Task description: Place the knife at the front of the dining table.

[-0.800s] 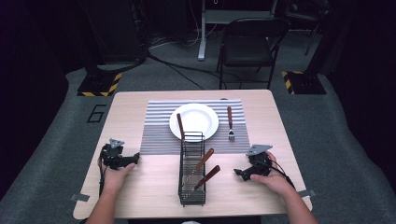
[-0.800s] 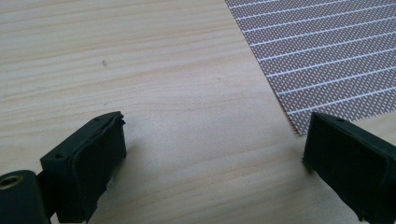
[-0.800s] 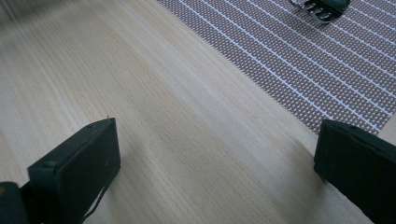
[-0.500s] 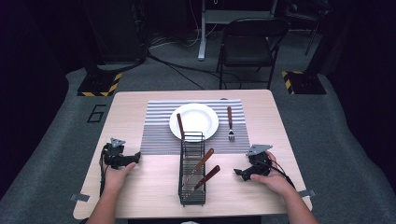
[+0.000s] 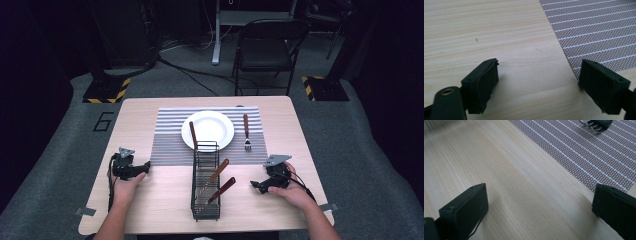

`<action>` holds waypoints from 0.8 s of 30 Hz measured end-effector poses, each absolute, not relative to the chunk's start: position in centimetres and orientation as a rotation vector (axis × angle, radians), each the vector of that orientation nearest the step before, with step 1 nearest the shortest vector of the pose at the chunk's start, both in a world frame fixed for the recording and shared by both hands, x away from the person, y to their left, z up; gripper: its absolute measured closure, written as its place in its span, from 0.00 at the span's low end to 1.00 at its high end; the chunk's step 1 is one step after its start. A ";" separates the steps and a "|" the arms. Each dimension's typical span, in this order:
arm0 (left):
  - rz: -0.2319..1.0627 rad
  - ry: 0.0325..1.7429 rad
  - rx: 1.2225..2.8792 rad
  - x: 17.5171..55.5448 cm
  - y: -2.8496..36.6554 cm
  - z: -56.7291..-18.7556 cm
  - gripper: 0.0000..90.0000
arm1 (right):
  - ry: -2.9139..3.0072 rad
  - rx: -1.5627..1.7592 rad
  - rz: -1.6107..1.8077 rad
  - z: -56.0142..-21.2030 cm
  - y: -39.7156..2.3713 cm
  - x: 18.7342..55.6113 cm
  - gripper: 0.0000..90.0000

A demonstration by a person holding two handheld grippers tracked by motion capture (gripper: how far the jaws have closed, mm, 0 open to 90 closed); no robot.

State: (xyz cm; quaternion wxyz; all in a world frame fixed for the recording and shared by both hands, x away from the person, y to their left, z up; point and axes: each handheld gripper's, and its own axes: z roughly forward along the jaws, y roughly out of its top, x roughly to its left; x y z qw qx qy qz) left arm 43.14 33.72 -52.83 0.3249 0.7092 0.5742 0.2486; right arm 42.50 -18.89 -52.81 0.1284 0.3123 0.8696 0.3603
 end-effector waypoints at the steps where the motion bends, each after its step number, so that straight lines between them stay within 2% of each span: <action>1: 0.651 1.501 1.860 43.1 33.6 -52.8 0.22 | 2.529 0.907 1.047 -52.8 -18.9 42.5 0.00; 6: 0.608 1.509 1.882 42.8 33.2 -52.2 0.39 | 2.529 0.908 1.048 -52.8 -18.9 42.5 0.00; 10: 0.579 1.490 1.876 42.5 32.9 -51.5 0.46 | 2.529 0.908 1.048 -52.8 -18.9 42.5 0.00; 17: 0.539 1.473 1.859 41.9 32.4 -50.2 0.52 | 2.528 0.908 1.048 -52.8 -18.9 42.5 0.00; 24: 0.536 1.430 1.856 41.3 31.3 -49.1 0.53 | 2.529 0.908 1.048 -52.8 -18.9 42.5 0.00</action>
